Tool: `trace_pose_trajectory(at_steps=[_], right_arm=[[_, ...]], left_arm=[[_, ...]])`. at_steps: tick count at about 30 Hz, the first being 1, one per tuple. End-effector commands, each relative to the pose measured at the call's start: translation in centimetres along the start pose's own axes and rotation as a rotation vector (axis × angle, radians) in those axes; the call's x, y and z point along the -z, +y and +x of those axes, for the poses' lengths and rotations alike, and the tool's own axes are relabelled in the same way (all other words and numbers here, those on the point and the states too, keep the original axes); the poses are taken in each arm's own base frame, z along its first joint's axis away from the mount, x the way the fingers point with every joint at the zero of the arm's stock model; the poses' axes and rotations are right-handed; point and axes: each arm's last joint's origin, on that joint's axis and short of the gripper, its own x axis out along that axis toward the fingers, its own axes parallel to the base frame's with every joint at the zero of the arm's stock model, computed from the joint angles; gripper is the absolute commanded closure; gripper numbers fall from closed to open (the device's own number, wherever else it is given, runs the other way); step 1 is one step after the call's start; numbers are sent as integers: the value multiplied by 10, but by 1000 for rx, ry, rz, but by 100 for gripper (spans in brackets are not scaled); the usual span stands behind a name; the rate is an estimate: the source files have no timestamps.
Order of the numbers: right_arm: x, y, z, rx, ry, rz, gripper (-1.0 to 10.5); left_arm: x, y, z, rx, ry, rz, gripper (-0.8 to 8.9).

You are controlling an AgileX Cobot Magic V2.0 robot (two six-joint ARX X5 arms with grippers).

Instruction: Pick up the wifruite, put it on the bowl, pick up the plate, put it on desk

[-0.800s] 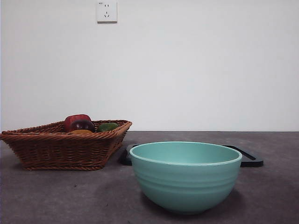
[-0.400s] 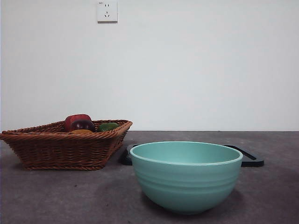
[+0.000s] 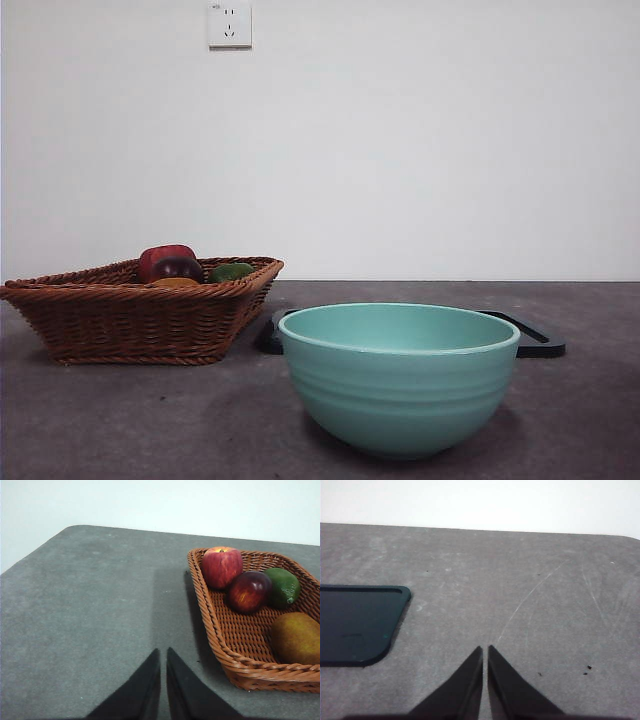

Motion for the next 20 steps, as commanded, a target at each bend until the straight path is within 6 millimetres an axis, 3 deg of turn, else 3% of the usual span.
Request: trace_pose_trajectory(at_steps=[1, 20], right_arm=[[3, 0, 0, -5, 16, 15, 940], [0, 3, 0, -45, -12, 11, 940]], left_arm=[[7, 1, 2, -4, 25, -6, 795], [7, 1, 2, -4, 25, -6, 795]])
